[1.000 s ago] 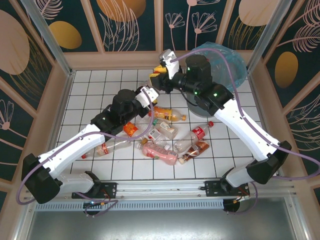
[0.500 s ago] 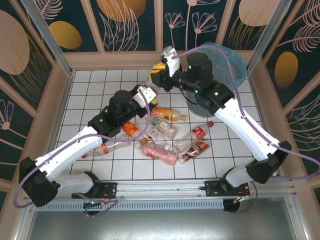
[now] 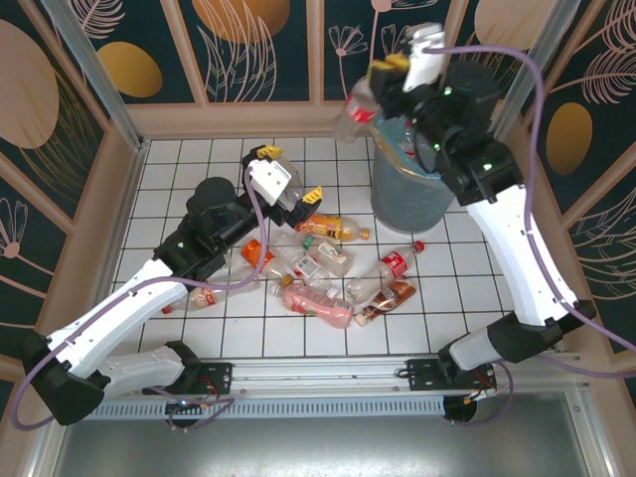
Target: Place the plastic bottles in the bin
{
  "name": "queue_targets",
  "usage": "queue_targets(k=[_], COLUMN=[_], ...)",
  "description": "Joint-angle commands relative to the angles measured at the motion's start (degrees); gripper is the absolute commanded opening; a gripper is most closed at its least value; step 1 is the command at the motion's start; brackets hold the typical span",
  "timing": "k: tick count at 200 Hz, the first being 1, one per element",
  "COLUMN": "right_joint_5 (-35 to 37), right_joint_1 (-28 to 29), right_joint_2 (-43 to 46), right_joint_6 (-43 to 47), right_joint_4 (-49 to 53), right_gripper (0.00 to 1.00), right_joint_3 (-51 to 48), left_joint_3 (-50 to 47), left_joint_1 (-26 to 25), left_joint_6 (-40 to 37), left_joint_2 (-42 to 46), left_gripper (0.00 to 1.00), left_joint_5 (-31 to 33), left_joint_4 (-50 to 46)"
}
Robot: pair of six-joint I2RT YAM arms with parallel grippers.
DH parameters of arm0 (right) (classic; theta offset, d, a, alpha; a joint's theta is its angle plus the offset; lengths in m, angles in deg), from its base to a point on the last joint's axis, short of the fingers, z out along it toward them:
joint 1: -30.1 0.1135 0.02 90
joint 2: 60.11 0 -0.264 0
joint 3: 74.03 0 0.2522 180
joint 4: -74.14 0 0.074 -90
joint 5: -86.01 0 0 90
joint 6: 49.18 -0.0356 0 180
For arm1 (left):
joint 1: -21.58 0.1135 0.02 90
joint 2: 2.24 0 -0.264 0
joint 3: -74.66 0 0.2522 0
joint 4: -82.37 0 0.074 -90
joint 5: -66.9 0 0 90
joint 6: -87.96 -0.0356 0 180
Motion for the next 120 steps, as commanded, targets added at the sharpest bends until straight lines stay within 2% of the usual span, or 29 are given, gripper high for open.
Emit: queue_targets(k=[1, 21, 38, 59, 91, 120], right_joint_5=[11.10, 15.38, 16.34, 13.89, 7.84, 4.80], right_joint_1=[-4.08, -7.82, -11.59, -15.40, -19.70, -22.72], right_joint_2=[-0.36, -3.21, -5.39, -6.30, -6.14, -6.20], right_joint_6=[3.06, 5.39, 5.65, 4.58, 2.01, -0.36], right_joint_4=[0.80, 2.94, 4.05, 2.83, -3.70, -9.67], right_gripper=[0.00, 0.00, 0.00, 0.00, 0.00, 0.00], right_joint_3=[5.99, 8.58, 8.49, 4.01, -7.40, -16.42], left_joint_3=[1.70, 1.51, 1.34, 0.36, -0.77, -1.19], left_joint_1=[-0.11, -0.13, -0.15, -0.12, -0.13, -0.14], left_joint_6=[3.69, 4.46, 5.38, 5.56, 6.21, 7.45], left_joint_2=[0.73, 0.81, 1.15, 2.02, 2.33, 2.47], left_gripper=[0.99, 0.99, 0.98, 0.99, 0.99, 0.99], left_joint_5=[-5.01, -4.79, -4.21, -4.00, -2.28, -3.17], left_joint_4=[1.70, 0.91, 0.21, -0.18, -0.96, -1.92])
